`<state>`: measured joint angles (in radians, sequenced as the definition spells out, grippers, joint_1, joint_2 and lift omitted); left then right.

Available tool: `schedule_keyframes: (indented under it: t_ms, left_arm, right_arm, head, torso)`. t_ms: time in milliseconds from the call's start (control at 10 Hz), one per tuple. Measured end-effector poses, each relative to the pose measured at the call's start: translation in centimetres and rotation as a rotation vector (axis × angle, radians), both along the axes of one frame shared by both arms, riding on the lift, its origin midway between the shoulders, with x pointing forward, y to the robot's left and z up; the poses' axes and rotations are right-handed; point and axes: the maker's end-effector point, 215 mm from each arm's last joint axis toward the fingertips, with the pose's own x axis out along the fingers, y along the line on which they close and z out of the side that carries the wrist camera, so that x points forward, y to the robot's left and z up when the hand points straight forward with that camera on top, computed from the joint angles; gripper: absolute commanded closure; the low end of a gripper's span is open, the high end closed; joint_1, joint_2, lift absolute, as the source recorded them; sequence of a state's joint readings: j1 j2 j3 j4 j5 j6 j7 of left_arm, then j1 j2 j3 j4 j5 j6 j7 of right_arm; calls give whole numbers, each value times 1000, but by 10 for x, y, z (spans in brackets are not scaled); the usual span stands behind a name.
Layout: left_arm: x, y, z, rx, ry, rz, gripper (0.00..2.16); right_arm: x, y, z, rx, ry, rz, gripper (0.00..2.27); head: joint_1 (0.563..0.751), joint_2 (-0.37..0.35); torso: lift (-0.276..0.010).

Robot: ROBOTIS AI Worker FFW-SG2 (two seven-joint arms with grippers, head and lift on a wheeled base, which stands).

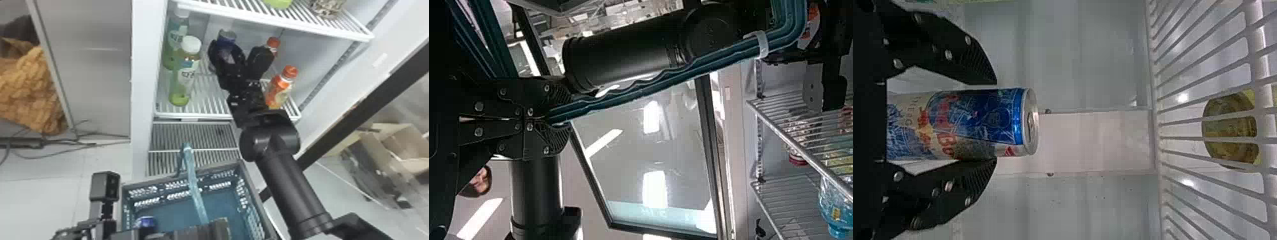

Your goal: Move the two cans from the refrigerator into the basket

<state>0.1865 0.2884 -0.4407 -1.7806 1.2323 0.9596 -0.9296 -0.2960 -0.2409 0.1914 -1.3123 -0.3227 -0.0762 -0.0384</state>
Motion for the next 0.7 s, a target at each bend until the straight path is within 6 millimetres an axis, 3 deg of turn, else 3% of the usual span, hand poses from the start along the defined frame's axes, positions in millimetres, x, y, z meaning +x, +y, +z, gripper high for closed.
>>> schedule_keyframes:
  t_ms: [300, 700]
  left_arm:
    - [-1, 0, 0, 1, 2, -3, 1188]
    - [0, 1, -1, 2, 3, 3, 1188]
  right_arm:
    - [-1, 1, 1, 1, -2, 2, 907]
    - [-13, 1, 17, 4, -37, 7, 907]
  head:
    - [695, -350]
    - [695, -350]
  torso:
    - [-276]
    - [-276]
